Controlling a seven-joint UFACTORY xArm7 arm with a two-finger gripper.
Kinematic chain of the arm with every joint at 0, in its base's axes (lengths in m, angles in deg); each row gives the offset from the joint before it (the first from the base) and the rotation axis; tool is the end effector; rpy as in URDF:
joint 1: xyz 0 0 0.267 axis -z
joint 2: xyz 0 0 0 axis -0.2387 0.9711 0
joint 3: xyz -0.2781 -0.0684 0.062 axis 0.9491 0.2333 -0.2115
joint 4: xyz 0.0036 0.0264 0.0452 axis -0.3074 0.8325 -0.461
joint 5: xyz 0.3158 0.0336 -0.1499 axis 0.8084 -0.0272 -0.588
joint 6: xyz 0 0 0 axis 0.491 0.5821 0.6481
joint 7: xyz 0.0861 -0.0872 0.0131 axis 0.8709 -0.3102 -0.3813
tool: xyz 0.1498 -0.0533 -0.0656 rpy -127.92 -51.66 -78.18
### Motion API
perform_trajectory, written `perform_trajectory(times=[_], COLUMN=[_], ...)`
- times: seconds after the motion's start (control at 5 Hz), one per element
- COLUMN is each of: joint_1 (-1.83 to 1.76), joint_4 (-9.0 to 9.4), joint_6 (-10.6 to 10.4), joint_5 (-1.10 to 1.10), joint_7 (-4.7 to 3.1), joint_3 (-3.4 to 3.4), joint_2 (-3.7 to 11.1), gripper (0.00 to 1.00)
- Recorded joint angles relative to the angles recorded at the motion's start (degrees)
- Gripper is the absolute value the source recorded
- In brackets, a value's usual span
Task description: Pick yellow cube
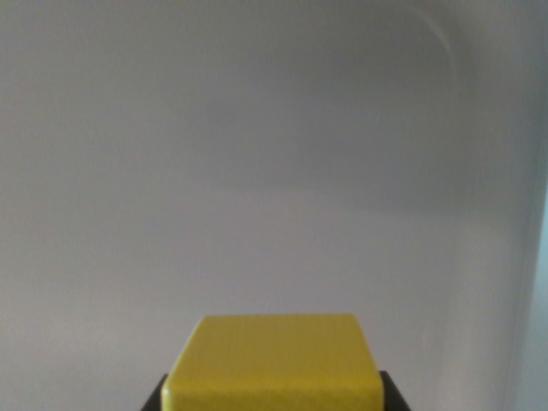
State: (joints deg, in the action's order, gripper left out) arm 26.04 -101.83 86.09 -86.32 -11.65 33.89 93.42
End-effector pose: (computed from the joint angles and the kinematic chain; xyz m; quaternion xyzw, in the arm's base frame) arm 0.4812 -0.1510 0.1463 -0.9970 -0.0483 0.0573 0.0214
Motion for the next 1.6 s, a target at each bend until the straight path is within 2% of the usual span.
perform_trajectory(times=[0.2, 0.4, 0.6, 0.8, 1.0, 1.2, 1.4, 1.6], joint_1=[0.00, -0.03, -0.03, -0.07, -0.07, -0.10, -0.10, -0.13], joint_4=[0.00, -1.75, -1.75, -3.40, -3.40, -5.19, -5.19, -6.85], joint_6=[0.00, 2.74, 2.74, 5.32, 5.32, 8.13, 8.13, 10.72], joint_5=[0.00, -0.14, -0.14, -0.26, -0.26, -0.40, -0.40, -0.53], joint_7=[0.00, 0.09, 0.09, 0.17, 0.17, 0.26, 0.26, 0.34], joint_3=[0.00, 0.05, 0.05, 0.10, 0.10, 0.15, 0.15, 0.19], joint_2=[0.00, -1.00, -1.00, -1.94, -1.94, -2.96, -2.96, -3.90], gripper=[1.00, 1.00, 1.00, 1.00, 1.00, 1.00, 1.00, 1.00])
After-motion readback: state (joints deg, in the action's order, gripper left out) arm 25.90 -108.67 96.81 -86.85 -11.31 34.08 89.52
